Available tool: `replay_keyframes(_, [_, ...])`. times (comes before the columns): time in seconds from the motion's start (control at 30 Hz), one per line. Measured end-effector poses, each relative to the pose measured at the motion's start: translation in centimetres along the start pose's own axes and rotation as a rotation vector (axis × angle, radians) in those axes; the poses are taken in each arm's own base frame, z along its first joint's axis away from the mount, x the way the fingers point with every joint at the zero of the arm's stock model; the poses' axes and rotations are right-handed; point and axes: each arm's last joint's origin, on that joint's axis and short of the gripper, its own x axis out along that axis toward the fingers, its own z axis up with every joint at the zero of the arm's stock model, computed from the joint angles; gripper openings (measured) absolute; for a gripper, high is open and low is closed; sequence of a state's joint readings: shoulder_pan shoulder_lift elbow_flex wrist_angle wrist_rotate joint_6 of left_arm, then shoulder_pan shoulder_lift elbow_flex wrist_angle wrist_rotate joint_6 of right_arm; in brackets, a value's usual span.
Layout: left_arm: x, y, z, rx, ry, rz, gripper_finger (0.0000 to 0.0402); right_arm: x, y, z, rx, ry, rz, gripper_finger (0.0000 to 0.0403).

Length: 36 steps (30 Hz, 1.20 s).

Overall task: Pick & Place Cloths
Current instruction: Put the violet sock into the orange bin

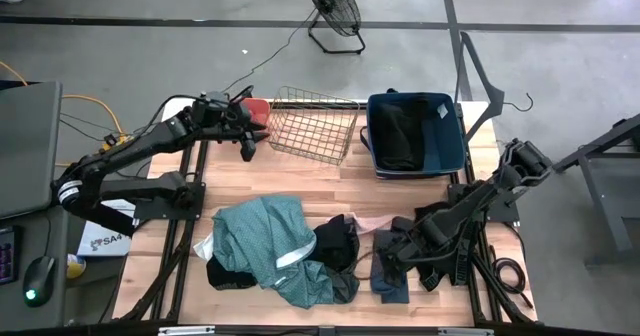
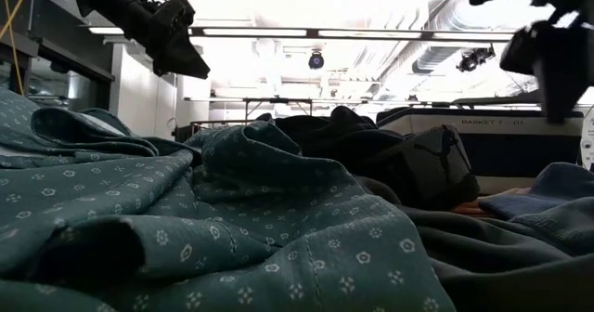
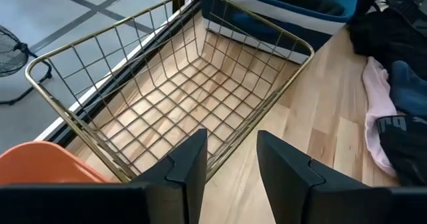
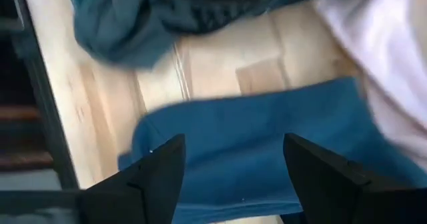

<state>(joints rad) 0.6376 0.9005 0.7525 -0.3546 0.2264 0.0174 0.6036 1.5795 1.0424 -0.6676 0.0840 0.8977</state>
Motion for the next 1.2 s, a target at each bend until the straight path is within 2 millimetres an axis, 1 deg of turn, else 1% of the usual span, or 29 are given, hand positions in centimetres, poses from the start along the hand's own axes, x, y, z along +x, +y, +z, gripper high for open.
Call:
replay_keyframes(0.27, [0.0, 0.0, 0.0, -0.005, -0.001, 0.003, 0.0126, 3.6, 0.6, -1.1, -0.042, 0.126, -0.044, 0.0244])
replay_keyframes(0.47, [0.0, 0.1, 0.1, -0.004, -0.008, 0.004, 0.0126, 6.3, 0.3, -1.5, -0.05, 0.159, -0.13, 0.0244])
replay_keyframes(0.63, [0.0, 0.1, 0.1, -0.007, -0.009, 0.004, 0.0126, 8.0, 0.1, -1.7, -0.038, 0.199, -0.17, 0.0237])
replay_keyframes(0.7, [0.0, 0.1, 0.2, -0.004, -0.019, 0.004, 0.0126, 8.2, 0.1, -1.7, -0.038, 0.201, -0.174, 0.0219])
replay_keyframes(0.8, [0.0, 0.1, 0.2, -0.003, -0.024, 0.004, 0.0126, 8.3, 0.2, -1.6, -0.038, 0.183, -0.172, 0.017])
replay_keyframes(0.9, [0.0, 0.1, 0.3, -0.001, -0.032, 0.003, 0.0126, 8.3, 0.1, -1.4, -0.036, 0.171, -0.159, 0.0099])
replay_keyframes(0.97, [0.0, 0.1, 0.3, -0.002, -0.03, 0.003, 0.0126, 8.4, 0.0, -1.1, -0.024, 0.17, -0.146, 0.0045])
replay_keyframes(1.0, [0.0, 0.1, 0.3, -0.002, -0.03, 0.003, 0.0126, 8.4, -0.1, -0.8, -0.016, 0.175, -0.134, 0.0025])
replay_keyframes(1.1, [0.0, 0.1, 0.3, -0.008, -0.031, -0.002, 0.0126, 7.9, -0.3, 0.1, 0.01, 0.18, -0.09, 0.0014])
replay_keyframes(1.2, [0.0, 0.0, 0.5, 0.011, -0.055, -0.004, 0.0126, 5.9, -0.7, 1.5, -0.033, 0.139, -0.059, 0.0009])
